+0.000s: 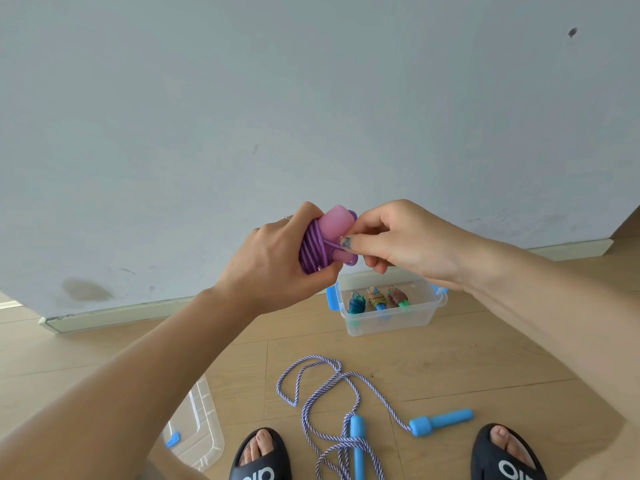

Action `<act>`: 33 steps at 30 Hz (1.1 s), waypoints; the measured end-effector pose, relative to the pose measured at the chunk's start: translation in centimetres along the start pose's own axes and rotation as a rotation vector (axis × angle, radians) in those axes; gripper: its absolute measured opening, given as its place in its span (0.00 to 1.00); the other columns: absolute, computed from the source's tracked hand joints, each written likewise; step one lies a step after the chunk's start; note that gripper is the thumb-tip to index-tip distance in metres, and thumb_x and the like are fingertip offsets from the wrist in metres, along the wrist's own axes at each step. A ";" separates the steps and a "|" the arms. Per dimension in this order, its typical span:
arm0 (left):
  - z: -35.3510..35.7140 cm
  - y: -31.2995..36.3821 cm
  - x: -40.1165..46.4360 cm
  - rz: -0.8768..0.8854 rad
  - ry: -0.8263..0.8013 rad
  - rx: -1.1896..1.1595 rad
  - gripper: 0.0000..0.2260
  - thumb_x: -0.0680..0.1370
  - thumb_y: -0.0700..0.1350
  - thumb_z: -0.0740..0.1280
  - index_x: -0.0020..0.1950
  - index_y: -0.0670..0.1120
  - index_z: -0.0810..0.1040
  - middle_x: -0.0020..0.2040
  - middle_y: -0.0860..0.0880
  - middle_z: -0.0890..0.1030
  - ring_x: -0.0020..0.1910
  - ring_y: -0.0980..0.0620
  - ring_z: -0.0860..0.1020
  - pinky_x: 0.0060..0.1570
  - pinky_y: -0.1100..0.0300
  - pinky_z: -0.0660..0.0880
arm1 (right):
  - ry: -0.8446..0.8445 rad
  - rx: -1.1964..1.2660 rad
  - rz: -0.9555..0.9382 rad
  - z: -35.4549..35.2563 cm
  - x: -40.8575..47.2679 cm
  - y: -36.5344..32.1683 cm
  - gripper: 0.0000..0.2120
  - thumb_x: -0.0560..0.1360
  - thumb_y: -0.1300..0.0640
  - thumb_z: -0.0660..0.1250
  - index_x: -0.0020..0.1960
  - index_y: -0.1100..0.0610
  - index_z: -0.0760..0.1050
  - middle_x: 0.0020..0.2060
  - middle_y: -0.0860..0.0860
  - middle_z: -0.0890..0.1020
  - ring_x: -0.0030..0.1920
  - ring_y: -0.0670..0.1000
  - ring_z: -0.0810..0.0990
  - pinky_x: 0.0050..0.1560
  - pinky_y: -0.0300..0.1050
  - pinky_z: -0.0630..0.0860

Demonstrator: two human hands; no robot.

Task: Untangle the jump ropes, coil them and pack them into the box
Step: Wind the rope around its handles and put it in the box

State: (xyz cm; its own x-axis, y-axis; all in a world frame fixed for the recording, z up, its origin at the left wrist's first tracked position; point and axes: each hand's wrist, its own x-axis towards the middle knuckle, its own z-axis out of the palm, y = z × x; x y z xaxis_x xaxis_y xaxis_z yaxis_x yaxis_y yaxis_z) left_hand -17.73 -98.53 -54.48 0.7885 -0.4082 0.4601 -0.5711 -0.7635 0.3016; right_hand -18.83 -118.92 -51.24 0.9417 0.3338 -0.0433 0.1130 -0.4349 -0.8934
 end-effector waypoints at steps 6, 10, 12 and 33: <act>0.4 0.0 -0.2 0.018 -0.037 -0.090 0.22 0.69 0.62 0.69 0.56 0.52 0.71 0.39 0.55 0.78 0.35 0.52 0.77 0.34 0.54 0.75 | -0.132 0.025 0.088 -0.2 -0.6 -0.3 0.13 0.78 0.56 0.68 0.50 0.68 0.78 0.34 0.52 0.73 0.34 0.48 0.70 0.34 0.36 0.70; 0.7 0.1 -0.1 -0.059 -0.078 -0.162 0.24 0.69 0.68 0.67 0.59 0.57 0.69 0.41 0.59 0.78 0.38 0.56 0.77 0.36 0.57 0.75 | -0.140 0.197 0.127 -0.3 -0.5 0.0 0.10 0.79 0.55 0.68 0.47 0.63 0.77 0.32 0.51 0.75 0.31 0.46 0.72 0.34 0.36 0.72; 0.8 -0.1 0.1 -0.087 -0.100 -0.217 0.24 0.70 0.68 0.66 0.60 0.58 0.68 0.44 0.58 0.80 0.40 0.56 0.79 0.40 0.53 0.77 | -0.140 0.319 0.147 -0.3 -0.4 0.2 0.09 0.80 0.56 0.67 0.49 0.63 0.77 0.31 0.51 0.75 0.31 0.46 0.72 0.33 0.36 0.72; 0.5 0.8 0.1 -0.247 -0.132 -0.525 0.11 0.75 0.53 0.73 0.52 0.52 0.76 0.39 0.54 0.81 0.34 0.59 0.78 0.32 0.70 0.72 | -0.140 0.501 0.136 0.9 -0.3 1.0 0.10 0.83 0.57 0.61 0.51 0.64 0.76 0.36 0.54 0.75 0.31 0.47 0.71 0.31 0.38 0.68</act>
State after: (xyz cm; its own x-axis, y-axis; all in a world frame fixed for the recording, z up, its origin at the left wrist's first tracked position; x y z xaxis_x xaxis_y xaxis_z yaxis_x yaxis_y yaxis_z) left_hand -17.97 -99.42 -54.55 0.9148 -0.3345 0.2263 -0.3772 -0.5077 0.7746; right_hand -19.32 -118.66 -52.51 0.8820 0.4258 -0.2019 -0.2040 -0.0411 -0.9781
